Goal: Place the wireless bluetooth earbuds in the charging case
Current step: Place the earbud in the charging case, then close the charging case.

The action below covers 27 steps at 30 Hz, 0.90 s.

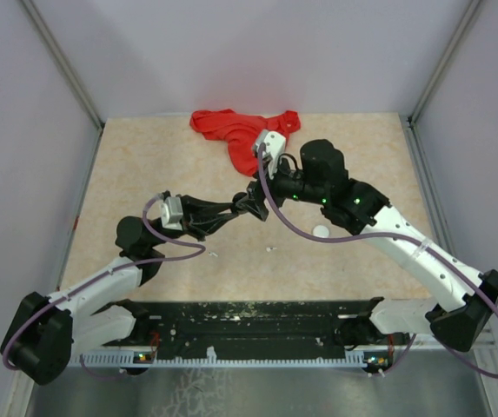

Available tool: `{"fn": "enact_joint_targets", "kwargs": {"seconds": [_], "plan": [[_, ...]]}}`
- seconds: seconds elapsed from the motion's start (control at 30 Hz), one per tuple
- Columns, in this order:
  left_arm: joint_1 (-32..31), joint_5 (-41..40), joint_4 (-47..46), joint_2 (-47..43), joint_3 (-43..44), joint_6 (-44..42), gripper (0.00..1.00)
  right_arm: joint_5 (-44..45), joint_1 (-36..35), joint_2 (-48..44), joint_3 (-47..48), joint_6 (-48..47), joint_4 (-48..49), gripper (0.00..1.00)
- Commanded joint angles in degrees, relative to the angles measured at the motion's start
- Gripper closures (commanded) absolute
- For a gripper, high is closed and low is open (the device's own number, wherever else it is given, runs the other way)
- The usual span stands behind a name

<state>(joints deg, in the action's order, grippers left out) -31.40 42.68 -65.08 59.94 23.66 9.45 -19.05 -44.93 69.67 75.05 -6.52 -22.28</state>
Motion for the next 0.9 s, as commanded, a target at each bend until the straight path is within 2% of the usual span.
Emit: {"fn": "enact_joint_targets", "kwargs": {"seconds": [0.0,0.13,0.33,0.63,0.87], "plan": [[-0.37,0.55,-1.55,-0.41,1.76,0.60,1.00,0.34,0.10,-2.02,2.82,0.74,2.48,0.17],[-0.30,0.66,-1.25,-0.36,1.76,0.58,1.00,-2.23,0.21,-3.83,3.14,-1.06,-0.18,0.13],[-0.20,3.41,2.89,-1.09,3.00,-2.28,1.00,-14.00,2.06,-2.11,5.63,-4.72,-7.40,0.10],[-0.16,10.16,4.57,-0.71,4.41,-3.88,1.00,-18.76,2.30,2.48,8.17,-11.28,-13.81,0.08],[-0.16,10.20,5.76,-0.46,4.85,-4.25,1.00,-23.73,2.28,3.80,9.41,-14.08,-17.29,0.09]]}}
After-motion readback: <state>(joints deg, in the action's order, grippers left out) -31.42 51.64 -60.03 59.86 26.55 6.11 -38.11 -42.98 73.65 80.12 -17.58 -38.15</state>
